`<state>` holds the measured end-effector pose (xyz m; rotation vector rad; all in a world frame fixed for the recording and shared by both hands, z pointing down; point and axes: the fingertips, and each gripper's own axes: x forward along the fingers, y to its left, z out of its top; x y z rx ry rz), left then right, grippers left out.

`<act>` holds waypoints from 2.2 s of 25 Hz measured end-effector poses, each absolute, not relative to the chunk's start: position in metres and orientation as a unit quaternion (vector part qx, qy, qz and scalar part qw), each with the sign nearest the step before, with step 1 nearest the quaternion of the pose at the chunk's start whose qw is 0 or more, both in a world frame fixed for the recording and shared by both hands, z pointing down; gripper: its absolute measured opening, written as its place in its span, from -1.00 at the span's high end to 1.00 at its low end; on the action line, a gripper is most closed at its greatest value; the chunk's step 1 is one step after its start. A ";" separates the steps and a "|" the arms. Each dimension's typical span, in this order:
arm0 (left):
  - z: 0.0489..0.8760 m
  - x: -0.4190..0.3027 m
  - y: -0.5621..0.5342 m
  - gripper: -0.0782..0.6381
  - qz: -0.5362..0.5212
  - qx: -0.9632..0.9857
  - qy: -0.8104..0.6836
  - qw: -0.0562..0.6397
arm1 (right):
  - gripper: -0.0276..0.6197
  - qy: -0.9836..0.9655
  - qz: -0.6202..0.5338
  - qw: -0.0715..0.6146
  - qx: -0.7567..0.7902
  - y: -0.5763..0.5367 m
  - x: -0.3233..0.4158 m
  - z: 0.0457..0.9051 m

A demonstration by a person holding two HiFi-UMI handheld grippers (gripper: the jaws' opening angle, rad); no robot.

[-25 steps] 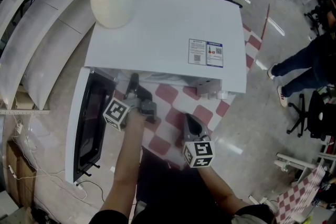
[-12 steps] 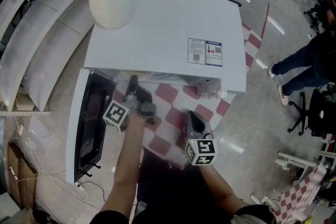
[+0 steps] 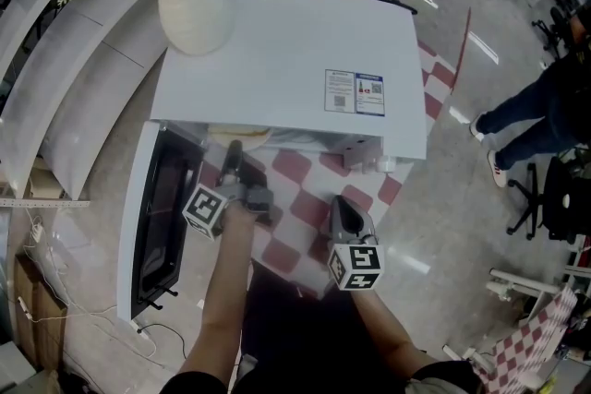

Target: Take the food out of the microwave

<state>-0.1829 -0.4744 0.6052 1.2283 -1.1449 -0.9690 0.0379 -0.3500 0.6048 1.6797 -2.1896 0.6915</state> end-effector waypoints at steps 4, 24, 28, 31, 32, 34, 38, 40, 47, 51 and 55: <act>0.607 -0.184 -0.468 0.71 -0.414 0.520 -0.490 0.564 | 0.91 -0.765 0.238 0.148 0.580 -0.349 0.037 0.604; 0.598 -0.177 -0.438 0.72 -0.428 0.520 -0.485 0.558 | 0.91 -0.787 0.227 0.149 0.555 -0.327 0.034 0.597; 0.599 -0.174 -0.430 0.71 -0.422 0.525 -0.486 0.557 | 0.91 -0.790 0.226 0.150 0.549 -0.320 0.032 0.596; 0.597 -0.171 -0.426 0.71 -0.422 0.527 -0.484 0.557 | 0.91 -0.793 0.226 0.148 0.547 -0.318 0.031 0.595; 0.596 -0.170 -0.425 0.71 -0.421 0.527 -0.484 0.557 | 0.91 -0.793 0.226 0.147 0.546 -0.317 0.031 0.593; 0.596 -0.168 -0.421 0.71 -0.420 0.527 -0.484 0.558 | 0.91 -0.795 0.225 0.145 0.544 -0.316 0.030 0.591; 0.593 -0.165 -0.414 0.71 -0.420 0.528 -0.482 0.559 | 0.91 -0.798 0.222 0.142 0.542 -0.314 0.031 0.586; 0.591 -0.164 -0.410 0.72 -0.420 0.529 -0.482 0.558 | 0.91 -0.799 0.219 0.141 0.542 -0.313 0.033 0.583; 0.586 -0.156 -0.395 0.71 -0.423 0.527 -0.480 0.559 | 0.91 -0.799 0.216 0.134 0.544 -0.307 0.038 0.575; 0.585 -0.153 -0.383 0.71 -0.427 0.523 -0.480 0.560 | 0.91 -0.799 0.215 0.132 0.545 -0.303 0.042 0.573; 0.584 -0.152 -0.371 0.71 -0.432 0.518 -0.482 0.559 | 0.91 -0.799 0.214 0.127 0.547 -0.300 0.045 0.570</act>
